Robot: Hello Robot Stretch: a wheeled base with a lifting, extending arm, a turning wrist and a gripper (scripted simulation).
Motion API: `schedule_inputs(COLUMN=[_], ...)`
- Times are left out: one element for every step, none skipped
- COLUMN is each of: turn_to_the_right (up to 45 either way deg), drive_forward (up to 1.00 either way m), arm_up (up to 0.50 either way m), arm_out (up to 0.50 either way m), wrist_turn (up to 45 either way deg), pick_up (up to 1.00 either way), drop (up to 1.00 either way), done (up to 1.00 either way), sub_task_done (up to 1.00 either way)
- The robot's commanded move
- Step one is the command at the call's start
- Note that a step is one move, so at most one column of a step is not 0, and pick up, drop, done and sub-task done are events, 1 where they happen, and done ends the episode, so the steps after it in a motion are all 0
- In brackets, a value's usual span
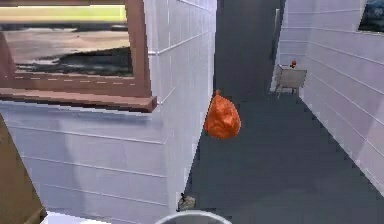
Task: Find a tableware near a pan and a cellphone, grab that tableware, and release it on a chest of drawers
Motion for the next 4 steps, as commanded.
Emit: schedule_inputs(turn_to_the_right=[3.0,0.0,45.0,9.0], drive_forward=[0.00,0.20,0.00,0.00], arm_up=[0.00,0.00,0.00,0.00], arm_out=[0.00,0.00,0.00,0.00], wrist_turn=[0.0,0.0,0.0,0.0], pick_up=[0.00,0.00,0.00,0.00], drop=[0.00,0.00,0.00,0.00], done=[0.00,0.00,0.00,0.00], sub_task_done=[0.00,0.00,0.00,0.00])
